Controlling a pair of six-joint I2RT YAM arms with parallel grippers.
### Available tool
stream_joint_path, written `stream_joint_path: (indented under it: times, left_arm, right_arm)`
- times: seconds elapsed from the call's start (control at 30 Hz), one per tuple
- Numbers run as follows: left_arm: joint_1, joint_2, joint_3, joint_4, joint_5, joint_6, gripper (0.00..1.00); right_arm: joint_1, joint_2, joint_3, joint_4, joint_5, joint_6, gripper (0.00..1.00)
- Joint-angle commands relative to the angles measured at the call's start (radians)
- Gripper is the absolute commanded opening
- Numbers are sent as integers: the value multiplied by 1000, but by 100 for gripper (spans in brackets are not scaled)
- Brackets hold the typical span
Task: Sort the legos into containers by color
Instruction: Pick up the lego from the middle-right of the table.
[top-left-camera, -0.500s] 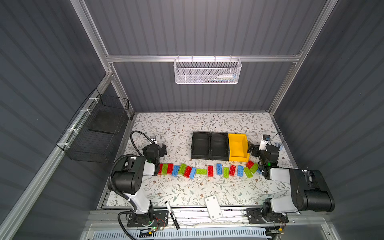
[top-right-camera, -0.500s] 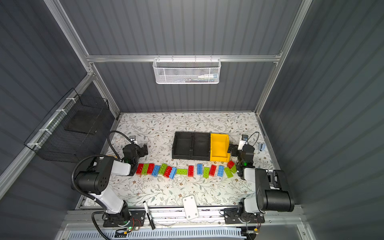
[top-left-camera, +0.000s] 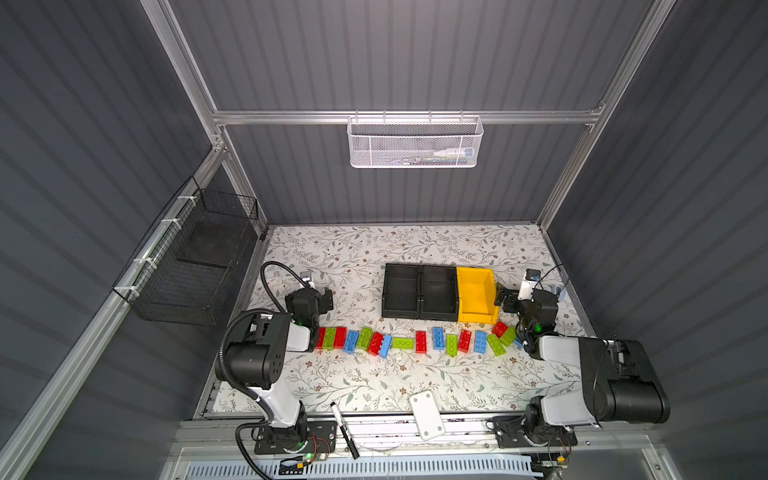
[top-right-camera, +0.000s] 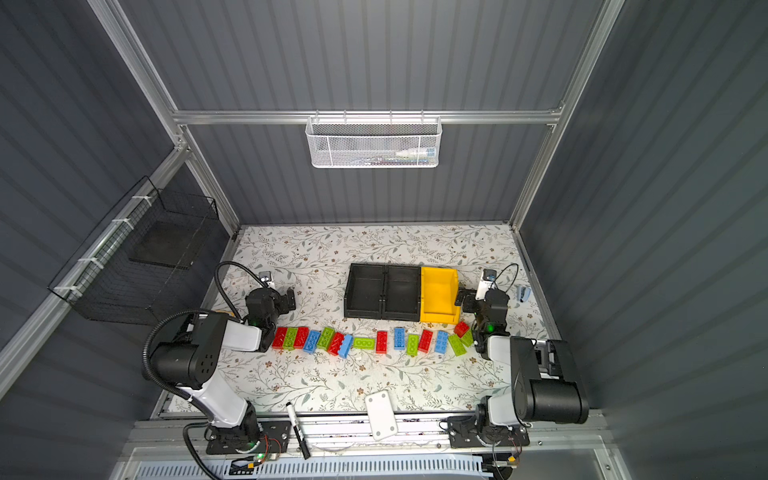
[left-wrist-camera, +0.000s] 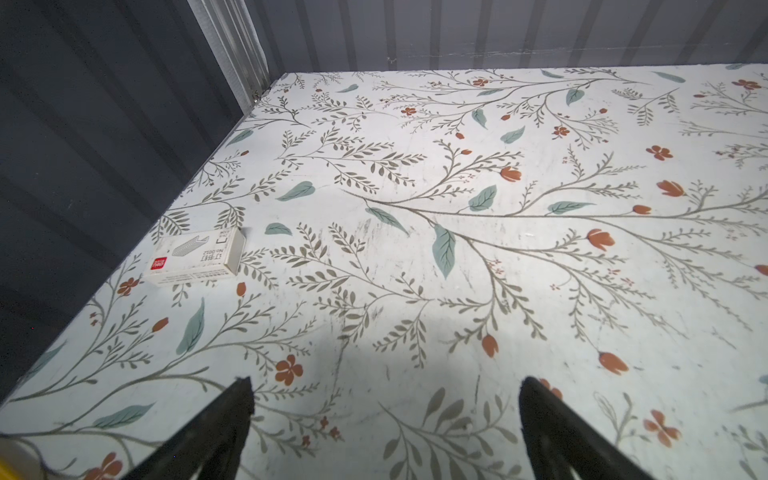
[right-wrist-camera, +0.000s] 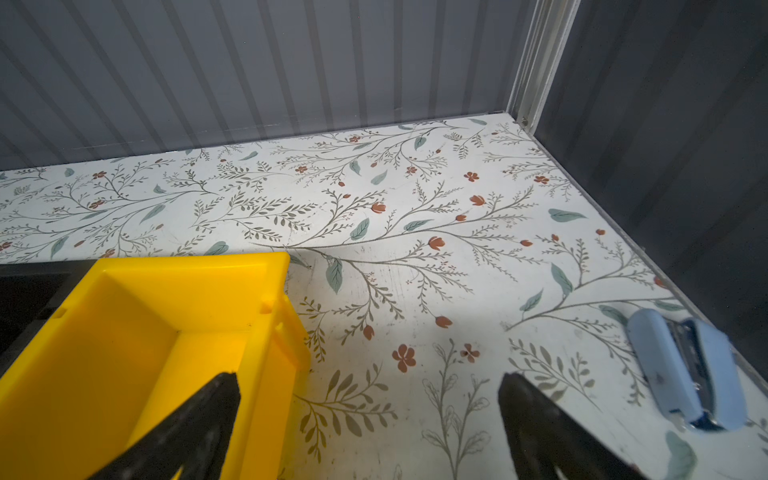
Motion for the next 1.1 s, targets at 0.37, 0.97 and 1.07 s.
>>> stream_joint_path:
  times: [0.37,0.97,1.07]
  left_arm:
    - [5,3,5,1,7,13,100]
    - [5,-19,-1,10,-22,6,92]
    - [5,-131,32,-146,-60,-12,90]
  right_arm:
    - [-6,-8,15,2,-4,2,99]
    - [-12,-12,9,7,-11,5,77]
    - [-15,-108,114,-248,41,30,73]
